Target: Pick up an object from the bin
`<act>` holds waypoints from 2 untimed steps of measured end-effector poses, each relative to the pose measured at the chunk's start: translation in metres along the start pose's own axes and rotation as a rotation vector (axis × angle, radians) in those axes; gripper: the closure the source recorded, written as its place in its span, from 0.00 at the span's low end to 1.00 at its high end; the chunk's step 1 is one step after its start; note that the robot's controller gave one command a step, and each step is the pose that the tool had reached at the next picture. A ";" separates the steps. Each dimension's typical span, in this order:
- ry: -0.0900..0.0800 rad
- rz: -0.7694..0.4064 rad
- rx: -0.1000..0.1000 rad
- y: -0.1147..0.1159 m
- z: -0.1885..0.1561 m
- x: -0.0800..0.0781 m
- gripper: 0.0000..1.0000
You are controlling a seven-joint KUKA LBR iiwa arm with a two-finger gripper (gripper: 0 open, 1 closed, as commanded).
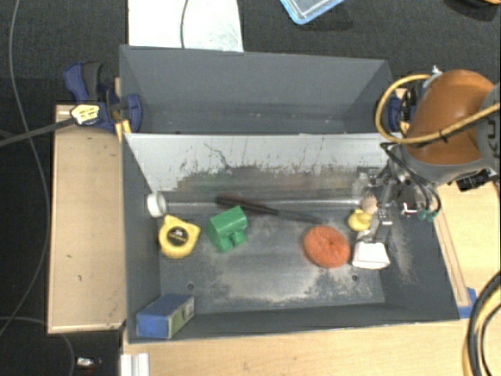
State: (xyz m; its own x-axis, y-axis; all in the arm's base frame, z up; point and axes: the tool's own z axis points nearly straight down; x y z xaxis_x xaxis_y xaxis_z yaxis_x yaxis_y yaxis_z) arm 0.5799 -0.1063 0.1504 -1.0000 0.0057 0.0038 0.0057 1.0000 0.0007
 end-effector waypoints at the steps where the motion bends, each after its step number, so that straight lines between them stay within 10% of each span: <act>1: -0.006 -0.002 0.001 0.000 -0.005 -0.001 0.00; 2: -0.009 0.140 0.000 -0.010 0.010 -0.008 0.00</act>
Offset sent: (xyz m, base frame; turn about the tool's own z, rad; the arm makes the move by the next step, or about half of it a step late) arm 0.0087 -0.0151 -0.0189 0.2058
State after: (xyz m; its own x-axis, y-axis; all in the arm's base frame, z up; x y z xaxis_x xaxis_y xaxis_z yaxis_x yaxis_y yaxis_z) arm 0.5874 -0.1165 0.1407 -0.9894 0.1450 -0.0050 0.1450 0.9894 0.0010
